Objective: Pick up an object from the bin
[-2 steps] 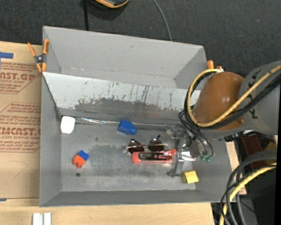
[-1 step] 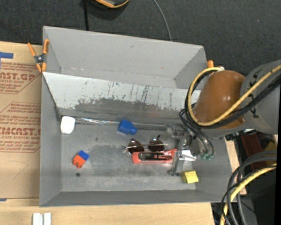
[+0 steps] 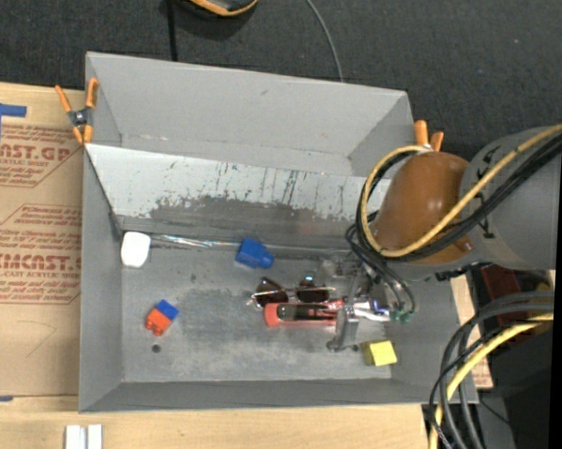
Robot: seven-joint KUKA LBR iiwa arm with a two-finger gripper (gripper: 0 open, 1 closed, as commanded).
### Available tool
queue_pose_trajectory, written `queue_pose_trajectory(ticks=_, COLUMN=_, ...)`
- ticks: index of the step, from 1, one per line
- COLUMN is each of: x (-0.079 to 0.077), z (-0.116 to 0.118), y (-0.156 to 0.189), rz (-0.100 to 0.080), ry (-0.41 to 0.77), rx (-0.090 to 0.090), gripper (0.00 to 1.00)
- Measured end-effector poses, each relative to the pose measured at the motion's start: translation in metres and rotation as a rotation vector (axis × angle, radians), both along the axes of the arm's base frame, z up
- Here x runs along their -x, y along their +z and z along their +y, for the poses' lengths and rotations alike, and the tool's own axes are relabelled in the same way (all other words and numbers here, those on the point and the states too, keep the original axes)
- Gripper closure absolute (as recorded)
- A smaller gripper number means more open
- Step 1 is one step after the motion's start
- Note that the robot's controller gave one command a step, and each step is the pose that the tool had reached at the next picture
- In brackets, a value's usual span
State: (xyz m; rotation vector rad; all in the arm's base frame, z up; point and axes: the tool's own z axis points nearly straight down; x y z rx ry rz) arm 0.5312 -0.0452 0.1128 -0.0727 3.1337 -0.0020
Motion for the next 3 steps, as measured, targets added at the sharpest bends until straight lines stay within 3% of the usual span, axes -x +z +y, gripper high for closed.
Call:
queue_pose_trajectory(ticks=1, x=0.009, z=0.009, y=-0.043, rz=0.007, ry=-0.11, rx=-0.002, gripper=1.0)
queue_pose_trajectory(ticks=2, x=0.009, z=0.009, y=-0.043, rz=0.007, ry=-0.11, rx=-0.002, gripper=1.0)
queue_pose_trajectory(ticks=3, x=0.002, z=0.014, y=0.015, rz=0.012, ry=-0.081, rx=-0.002, gripper=1.0)
